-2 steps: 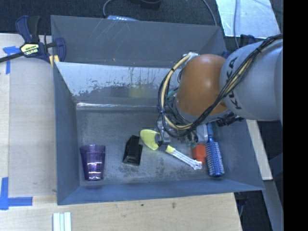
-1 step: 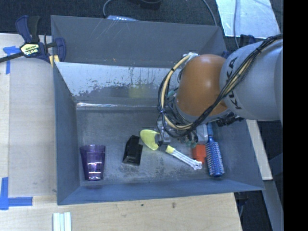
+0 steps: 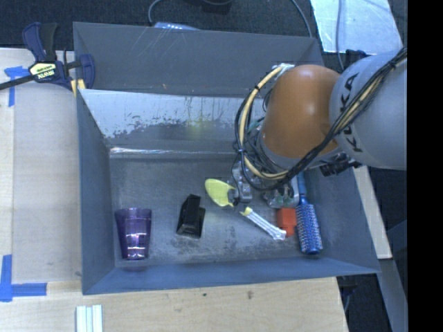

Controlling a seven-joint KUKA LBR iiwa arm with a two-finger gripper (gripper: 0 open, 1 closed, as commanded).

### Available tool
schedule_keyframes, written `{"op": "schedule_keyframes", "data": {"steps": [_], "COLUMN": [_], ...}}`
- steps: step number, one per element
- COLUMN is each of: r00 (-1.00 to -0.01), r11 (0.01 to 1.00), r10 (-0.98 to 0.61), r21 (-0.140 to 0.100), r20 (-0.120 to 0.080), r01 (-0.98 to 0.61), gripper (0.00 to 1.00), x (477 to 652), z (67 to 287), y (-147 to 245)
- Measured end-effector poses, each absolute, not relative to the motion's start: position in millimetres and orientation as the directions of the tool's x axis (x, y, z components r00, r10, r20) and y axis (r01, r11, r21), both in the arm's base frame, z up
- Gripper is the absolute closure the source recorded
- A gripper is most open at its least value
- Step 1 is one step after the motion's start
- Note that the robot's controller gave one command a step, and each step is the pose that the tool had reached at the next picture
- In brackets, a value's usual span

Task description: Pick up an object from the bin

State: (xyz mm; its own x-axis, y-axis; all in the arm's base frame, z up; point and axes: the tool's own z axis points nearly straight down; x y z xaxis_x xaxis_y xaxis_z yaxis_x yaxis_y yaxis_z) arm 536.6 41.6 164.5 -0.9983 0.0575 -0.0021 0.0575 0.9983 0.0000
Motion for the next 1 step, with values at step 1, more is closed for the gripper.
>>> {"op": "schedule_keyframes", "data": {"steps": [1], "r00": [-0.999], "r11": [0.999], "r10": [0.051], "r21": [0.001], "r20": [-0.011], "r01": [0.051], "gripper": [1.00], "x": [544.9], "z": [226.7], "y": [57.7]}}
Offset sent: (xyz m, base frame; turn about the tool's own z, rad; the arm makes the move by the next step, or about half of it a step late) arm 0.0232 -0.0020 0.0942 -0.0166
